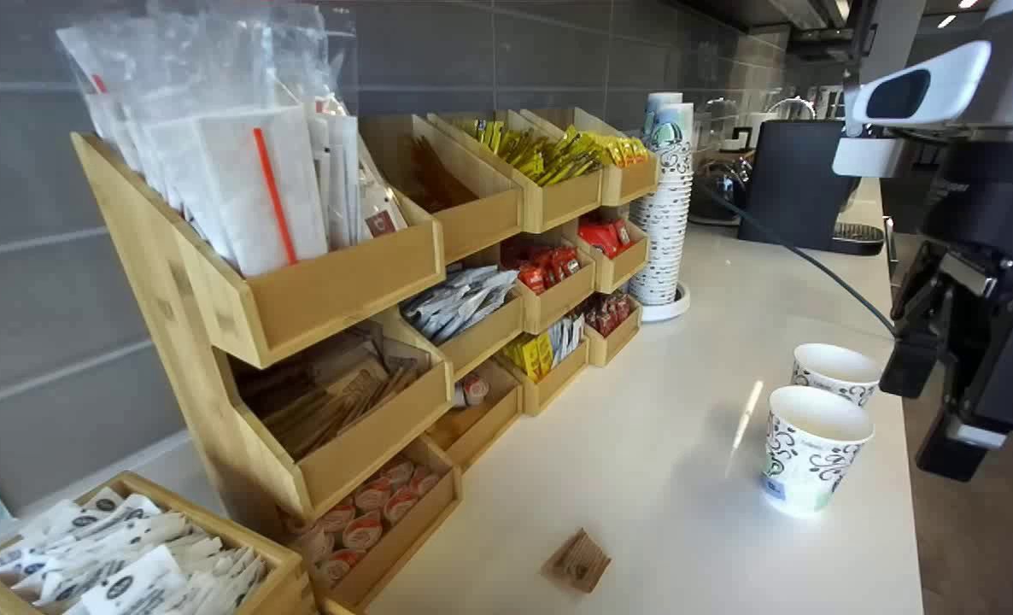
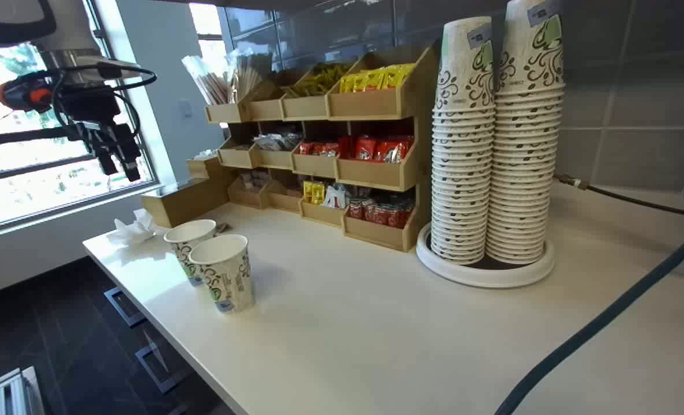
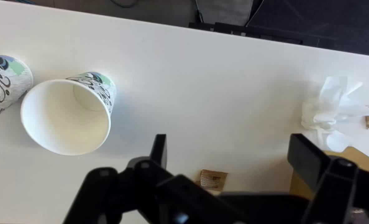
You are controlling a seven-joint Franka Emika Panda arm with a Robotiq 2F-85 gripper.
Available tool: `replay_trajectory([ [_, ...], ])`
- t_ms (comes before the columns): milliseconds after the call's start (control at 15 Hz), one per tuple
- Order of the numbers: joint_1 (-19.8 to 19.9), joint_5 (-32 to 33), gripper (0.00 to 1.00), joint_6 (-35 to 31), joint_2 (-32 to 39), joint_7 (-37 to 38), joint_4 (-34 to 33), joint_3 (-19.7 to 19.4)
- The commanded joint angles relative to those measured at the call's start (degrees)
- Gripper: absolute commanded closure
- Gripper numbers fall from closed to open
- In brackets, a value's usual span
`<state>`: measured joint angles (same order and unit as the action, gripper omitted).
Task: Pick up the paper cup on the right and pour its contents into the paper cup on the left
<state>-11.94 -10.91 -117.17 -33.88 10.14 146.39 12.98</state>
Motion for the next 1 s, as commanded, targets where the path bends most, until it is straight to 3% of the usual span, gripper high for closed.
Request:
replay_trajectory([
  [0,-0.11,0.09,0.00,0.12,0.03,0.07,-0.10,-0.11],
  [333,0.97,-0.35,0.00,0.22,0.04,1.76,0.11,-0.70],
  [400,3.48,1.11,0.00,-0.19,-0.96,5.39,1.14,-0.71],
  [933,17.18,4.71,0.00,4.28,-5.85,10.71,3.30,-9.52],
])
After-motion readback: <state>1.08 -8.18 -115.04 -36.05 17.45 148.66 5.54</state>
